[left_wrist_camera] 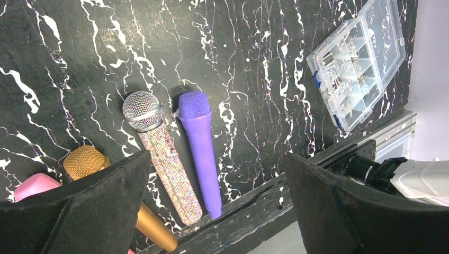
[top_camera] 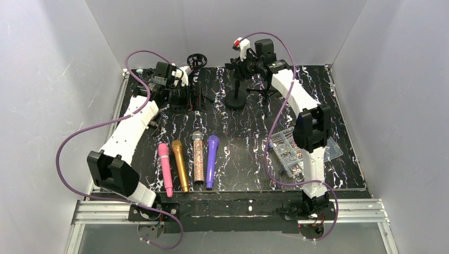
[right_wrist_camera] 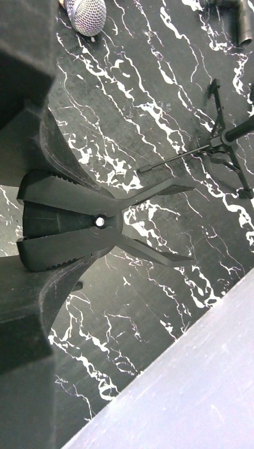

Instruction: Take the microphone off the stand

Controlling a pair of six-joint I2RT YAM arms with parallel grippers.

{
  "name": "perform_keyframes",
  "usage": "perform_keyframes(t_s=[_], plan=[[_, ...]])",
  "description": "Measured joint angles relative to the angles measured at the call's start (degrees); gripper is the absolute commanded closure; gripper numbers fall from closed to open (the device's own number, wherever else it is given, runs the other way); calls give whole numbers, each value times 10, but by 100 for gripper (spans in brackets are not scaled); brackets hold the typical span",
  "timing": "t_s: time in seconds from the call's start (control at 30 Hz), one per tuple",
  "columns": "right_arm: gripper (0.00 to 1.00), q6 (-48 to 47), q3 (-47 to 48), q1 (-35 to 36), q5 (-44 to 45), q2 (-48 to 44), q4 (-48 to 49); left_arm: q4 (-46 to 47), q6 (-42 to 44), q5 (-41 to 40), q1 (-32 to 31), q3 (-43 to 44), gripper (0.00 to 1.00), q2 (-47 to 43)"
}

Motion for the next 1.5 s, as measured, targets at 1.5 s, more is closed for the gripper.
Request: perform_keyframes(t_s=[1.5], plan=[[74, 30, 69, -7, -16, 69, 40, 1, 2, 29, 9, -1, 2, 0]])
